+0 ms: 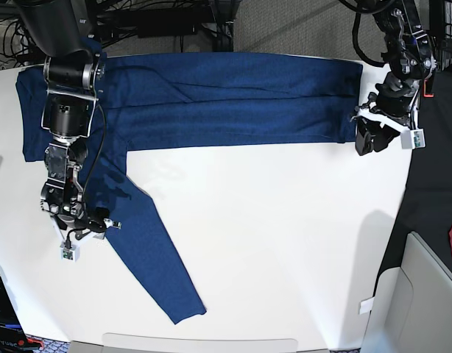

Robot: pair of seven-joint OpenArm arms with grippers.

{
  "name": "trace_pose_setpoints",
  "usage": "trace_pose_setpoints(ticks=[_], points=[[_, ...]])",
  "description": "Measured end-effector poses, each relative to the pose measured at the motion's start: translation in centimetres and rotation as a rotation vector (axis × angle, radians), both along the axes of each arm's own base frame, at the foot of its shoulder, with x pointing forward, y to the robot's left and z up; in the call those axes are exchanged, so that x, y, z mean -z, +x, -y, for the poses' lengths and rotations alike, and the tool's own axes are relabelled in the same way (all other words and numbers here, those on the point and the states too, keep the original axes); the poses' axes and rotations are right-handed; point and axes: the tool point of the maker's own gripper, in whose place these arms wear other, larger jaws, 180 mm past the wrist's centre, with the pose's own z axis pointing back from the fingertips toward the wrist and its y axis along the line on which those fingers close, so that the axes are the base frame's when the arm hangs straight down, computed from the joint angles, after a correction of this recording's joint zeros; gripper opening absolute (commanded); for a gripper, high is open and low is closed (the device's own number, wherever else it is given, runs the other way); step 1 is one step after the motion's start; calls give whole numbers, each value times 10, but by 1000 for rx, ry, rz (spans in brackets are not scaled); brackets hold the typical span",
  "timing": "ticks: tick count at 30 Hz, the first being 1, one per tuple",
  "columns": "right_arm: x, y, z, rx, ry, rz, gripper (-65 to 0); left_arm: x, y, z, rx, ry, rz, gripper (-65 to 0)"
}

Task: Fold the T-shirt properly
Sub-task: 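Move the right gripper to the hanging sleeve cuff and grasp it, then fold the sleeve with the right gripper back over the shirt body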

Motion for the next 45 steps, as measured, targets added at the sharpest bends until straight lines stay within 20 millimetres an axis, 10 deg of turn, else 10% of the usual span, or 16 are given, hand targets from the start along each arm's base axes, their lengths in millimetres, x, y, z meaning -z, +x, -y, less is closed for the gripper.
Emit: trace_pose_setpoints(ticks=[11, 18, 24, 35, 41, 45], points=[[27, -3, -2, 6, 24, -21, -347, -1, 0, 0, 0, 1, 2, -388], [28, -7, -17, 11, 66, -73, -636, -3, 1, 1, 4, 3, 8, -388], [28, -21, -51, -33, 187, -140, -638, -3, 0, 1, 5, 3, 5, -388], [-52, -54, -95, -201, 480, 73, -638, -1, -1, 3, 4, -1, 1, -388], [-28, -134, -124, -393, 504, 7, -638, 1, -2, 6, 1, -15, 1, -388], [-54, -160, -144, -516, 518, 78, -638, 1, -2, 6, 0, -14, 1, -388]])
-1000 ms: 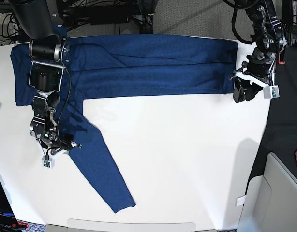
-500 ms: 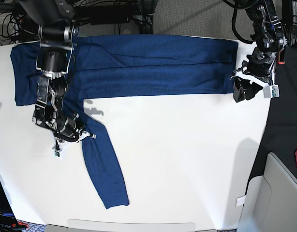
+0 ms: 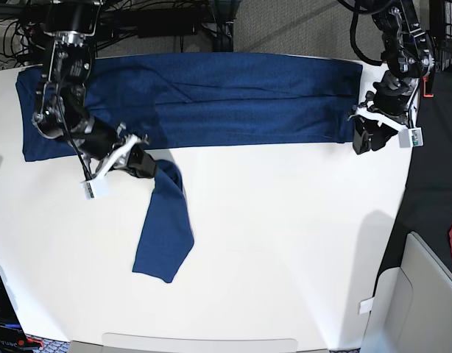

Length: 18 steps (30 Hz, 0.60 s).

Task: Fold the T-shirt properly
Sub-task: 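Fold the sleeve with the right gripper back over the shirt body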

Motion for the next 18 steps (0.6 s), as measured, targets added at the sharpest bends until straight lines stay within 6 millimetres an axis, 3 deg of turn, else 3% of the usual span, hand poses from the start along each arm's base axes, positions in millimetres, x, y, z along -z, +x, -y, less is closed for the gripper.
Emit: trace_pose_setpoints(ticks=[5, 8, 13, 18], points=[[10, -44, -15, -126, -2, -54, -638, 0, 0, 1, 0, -2, 0, -388], [-5, -54, -21, -177, 33, -7, -638, 0, 0, 1, 0, -2, 0, -388], [1, -83, -31, -247, 22, -38, -638, 0, 0, 1, 0, -2, -1, -388], [-6, -103, -48, -344, 15, -2, -638, 0, 0, 1, 1, -2, 0, -388]])
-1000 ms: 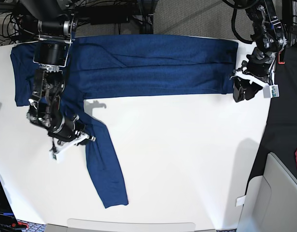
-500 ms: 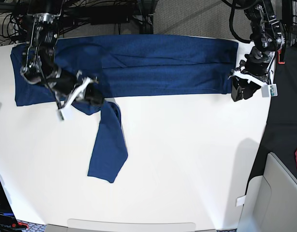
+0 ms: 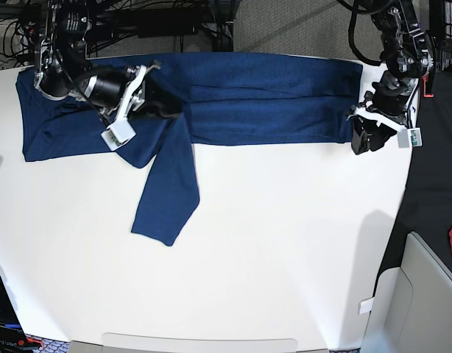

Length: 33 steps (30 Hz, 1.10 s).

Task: Fold the T-shirt properly
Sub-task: 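Fold the sleeve with the right gripper back over the shirt body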

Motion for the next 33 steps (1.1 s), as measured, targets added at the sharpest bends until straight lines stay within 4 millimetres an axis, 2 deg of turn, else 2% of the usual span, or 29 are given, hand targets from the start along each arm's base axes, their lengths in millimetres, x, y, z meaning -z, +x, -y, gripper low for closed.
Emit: trace_pose_setpoints(ticks=[3, 7, 13, 15, 21, 24, 27, 30, 33], points=[[6, -16, -9, -60, -14, -15, -638, 0, 0, 0, 0, 0, 1, -388], [0, -27, -25, -145, 7, 21, -634, 0, 0, 1, -1, -2, 0, -388], [3, -27, -18, -148, -20, 20, -625, 3, -4, 0, -1, -1, -9, -388], [3, -27, -16, -149, -29, 21, -580, 6, -8, -1, -5, 1, -22, -388], [3, -24, -8, -142, -48, 27, -317, 5, -7, 0, -3, -1, -15, -388], [-2, -8, 14, -49, -65, 56, -238, 9, -12, 0, -3, -1, -30, -388], [-11, 13, 44, 65, -101, 104, -233, 9, -12, 0, -2, -1, -30, -388], [-25, 43, 57, 157, -30, 172, -233, 10, -13, 1, -2, -6, -30, -388], [-17, 71, 83, 245, -81, 185, -233, 15, -18, 5, -25, -29, -43, -388]])
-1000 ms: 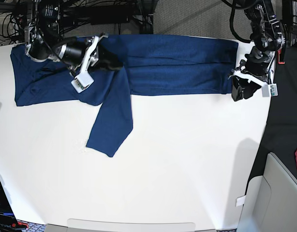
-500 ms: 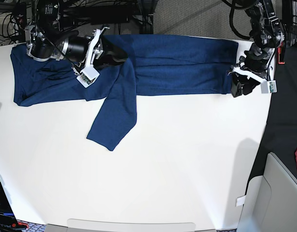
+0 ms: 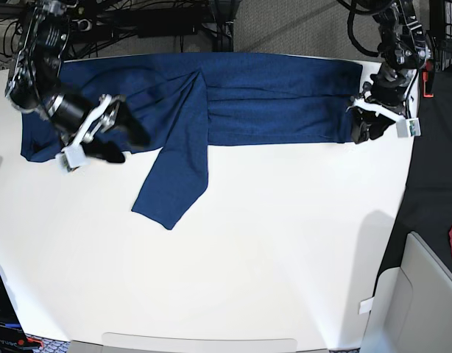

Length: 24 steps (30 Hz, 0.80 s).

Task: Fold the T-shirt properly
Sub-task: 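Fold the sleeve with the right gripper back over the shirt body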

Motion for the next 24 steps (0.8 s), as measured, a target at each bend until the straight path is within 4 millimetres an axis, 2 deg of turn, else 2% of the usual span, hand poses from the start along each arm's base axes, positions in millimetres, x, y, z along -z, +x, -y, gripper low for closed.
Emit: trace_pose_setpoints(ticks=[3, 6, 9, 12, 17, 20, 24], points=[[12, 27, 12, 54, -88, -9, -233, 2, 0, 7, 13, -13, -2, -388], [14, 53, 6, 75, -78, 8, -233, -1, 2, 4, 11, -3, 5, -388], [35, 72, 17, 124, -141, -57, -233, 1, 0, 2, 6, -3, 0, -388], [39, 89, 23, 152, -202, -72, -233, 0, 1, 3, 9, -5, 5, -388], [33, 123, 9, 184, -246, -21, -233, 0, 1, 2, 3, -4, 4, -388], [50, 131, 8, 164, -344, -60, -233, 0, 1, 2, 3, -5, 5, -388], [59, 144, -15, 100, -361, -45, -233, 0, 1, 2, 4, -5, 4, -388]])
